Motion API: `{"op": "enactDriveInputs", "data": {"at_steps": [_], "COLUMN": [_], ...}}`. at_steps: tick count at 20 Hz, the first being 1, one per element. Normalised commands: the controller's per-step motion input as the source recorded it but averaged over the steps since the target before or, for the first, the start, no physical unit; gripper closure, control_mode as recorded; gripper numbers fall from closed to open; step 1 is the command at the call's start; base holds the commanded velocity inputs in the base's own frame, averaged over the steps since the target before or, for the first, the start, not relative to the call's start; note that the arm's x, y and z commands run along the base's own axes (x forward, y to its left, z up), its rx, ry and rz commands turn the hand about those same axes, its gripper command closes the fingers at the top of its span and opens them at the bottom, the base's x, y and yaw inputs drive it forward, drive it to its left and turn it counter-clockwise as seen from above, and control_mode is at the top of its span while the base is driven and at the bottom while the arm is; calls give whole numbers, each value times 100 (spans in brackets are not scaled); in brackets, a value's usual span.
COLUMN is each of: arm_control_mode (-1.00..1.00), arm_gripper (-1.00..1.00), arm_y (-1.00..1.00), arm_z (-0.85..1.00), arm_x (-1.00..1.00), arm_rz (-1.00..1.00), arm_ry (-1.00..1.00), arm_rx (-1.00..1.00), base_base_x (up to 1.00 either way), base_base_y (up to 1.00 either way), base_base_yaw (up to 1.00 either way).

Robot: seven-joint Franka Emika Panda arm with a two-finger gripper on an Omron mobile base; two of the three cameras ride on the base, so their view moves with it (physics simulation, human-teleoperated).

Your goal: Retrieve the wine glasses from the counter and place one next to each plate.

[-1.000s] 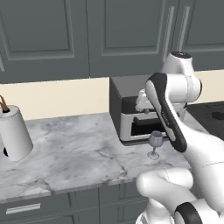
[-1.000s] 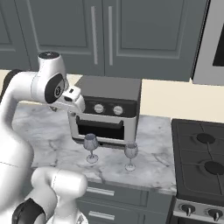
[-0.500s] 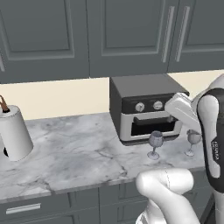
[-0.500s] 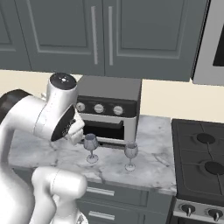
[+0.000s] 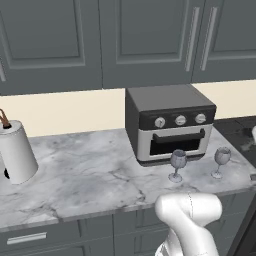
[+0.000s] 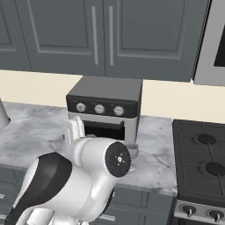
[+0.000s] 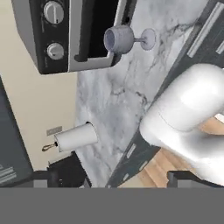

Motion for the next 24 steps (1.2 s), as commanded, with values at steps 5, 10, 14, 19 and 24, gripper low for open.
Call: {"op": "enactDriveInputs", "data": {"at_steps": [5,10,14,19,24], "arm_control_mode": [-100,-100,-100,-100,-100], "arm_gripper": [-100,-100,-100,-100,-100], "arm_y": [-45,-68,-77,-75,-40], "arm_z": [10,0,0,-14,-13], "arm_x": [-14,-3,-15,6,11], "arm_rz": [-18,-5,0,0,3], "arm_ry": [10,3,3,3,0], "arm_rx": [41,36,40,36,25], "base_base_x": [0,0,0,0,0], "base_base_y": [0,0,0,0,0], "base_base_yaw": [0,0,0,0,0]}}
